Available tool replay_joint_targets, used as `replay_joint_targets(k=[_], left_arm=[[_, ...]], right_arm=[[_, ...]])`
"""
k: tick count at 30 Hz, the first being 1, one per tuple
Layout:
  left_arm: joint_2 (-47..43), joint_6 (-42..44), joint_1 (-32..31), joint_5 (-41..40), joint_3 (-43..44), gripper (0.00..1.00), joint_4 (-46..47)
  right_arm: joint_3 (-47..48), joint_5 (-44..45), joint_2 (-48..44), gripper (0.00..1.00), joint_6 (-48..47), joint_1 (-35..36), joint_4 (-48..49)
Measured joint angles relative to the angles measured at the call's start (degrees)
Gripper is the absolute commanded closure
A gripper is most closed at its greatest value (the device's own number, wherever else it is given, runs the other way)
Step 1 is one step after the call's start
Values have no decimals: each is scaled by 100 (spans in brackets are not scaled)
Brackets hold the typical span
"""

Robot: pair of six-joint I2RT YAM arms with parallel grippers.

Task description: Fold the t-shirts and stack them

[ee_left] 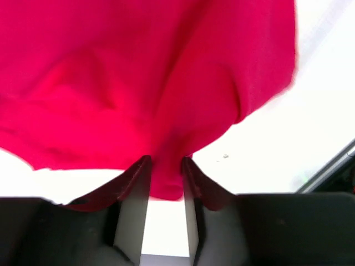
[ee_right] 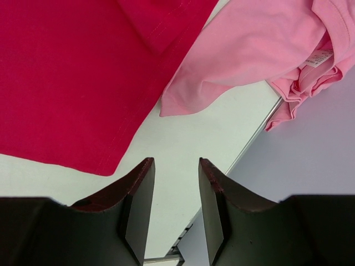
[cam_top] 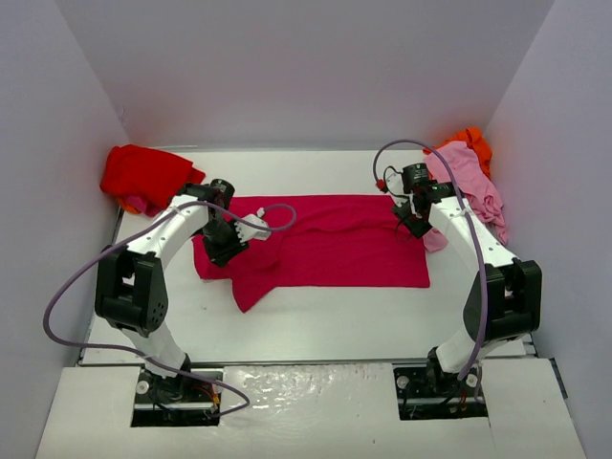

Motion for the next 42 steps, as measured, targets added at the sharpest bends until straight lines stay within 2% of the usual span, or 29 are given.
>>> replay_joint_targets(k=[2,4,12,18,25,30,42], left_arm=[[2,-16,104,-33,125,28,60],[39,-147,125,-101,159,27,200],[242,-519,129,-275,198,27,930],[-215,-353,99,-157,42,29,701],[-812,-85,-295,-93,-728,37,130],[-815,4,-517,9,-1264,41,-218],[-207,-54,-580,330,-1278,41,-20]], right_arm=[[0,-16,0,64,4,0,19],[0,-26,0,64,7,2,39],[-94,-35,0,63,7,2,92],[-270,-37,0,63,7,2,104],[-273,-118,4,63,55,9,191],[-273,-122,4,63,88,46,191],[-296,-121,4,62,181,86,211]])
